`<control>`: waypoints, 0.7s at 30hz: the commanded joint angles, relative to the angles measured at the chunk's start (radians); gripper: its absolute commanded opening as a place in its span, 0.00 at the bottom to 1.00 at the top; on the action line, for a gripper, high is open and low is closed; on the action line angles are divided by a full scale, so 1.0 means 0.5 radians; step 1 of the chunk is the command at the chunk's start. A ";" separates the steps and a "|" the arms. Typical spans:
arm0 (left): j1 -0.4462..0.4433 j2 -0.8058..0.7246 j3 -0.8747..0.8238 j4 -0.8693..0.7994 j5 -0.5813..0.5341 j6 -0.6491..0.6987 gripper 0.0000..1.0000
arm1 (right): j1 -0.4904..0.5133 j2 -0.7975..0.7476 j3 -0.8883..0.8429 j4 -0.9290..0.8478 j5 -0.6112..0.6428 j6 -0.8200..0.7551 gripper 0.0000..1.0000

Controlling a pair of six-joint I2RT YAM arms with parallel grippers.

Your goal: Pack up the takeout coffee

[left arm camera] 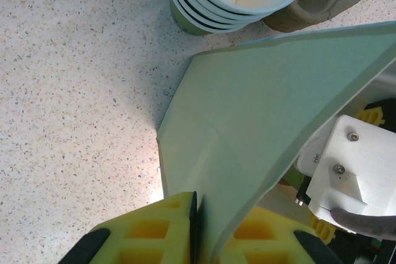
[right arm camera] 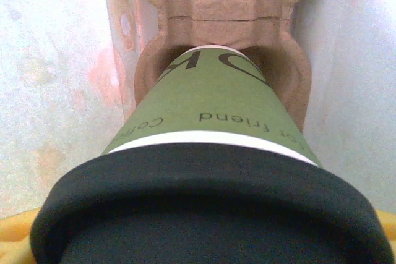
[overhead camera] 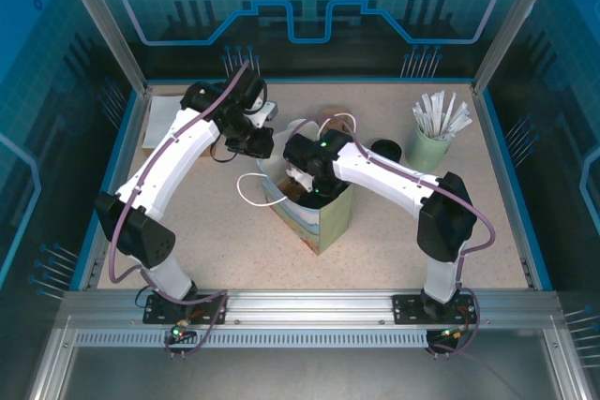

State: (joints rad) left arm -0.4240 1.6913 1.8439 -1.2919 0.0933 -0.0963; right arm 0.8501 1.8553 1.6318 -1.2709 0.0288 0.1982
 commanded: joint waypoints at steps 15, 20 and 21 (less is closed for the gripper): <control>-0.043 -0.119 0.013 0.034 -0.079 -0.010 0.08 | -0.039 0.071 0.294 -0.129 -0.016 0.043 0.85; -0.045 -0.121 0.000 0.043 -0.085 -0.010 0.08 | -0.052 0.039 0.372 -0.183 -0.018 0.055 0.85; -0.045 -0.121 0.000 0.044 -0.082 -0.012 0.08 | -0.053 0.034 0.390 -0.195 -0.015 0.058 0.85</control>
State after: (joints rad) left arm -0.4389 1.6577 1.8435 -1.2774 0.0631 -0.0990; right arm 0.8406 1.8889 1.7844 -1.3197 0.0284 0.2096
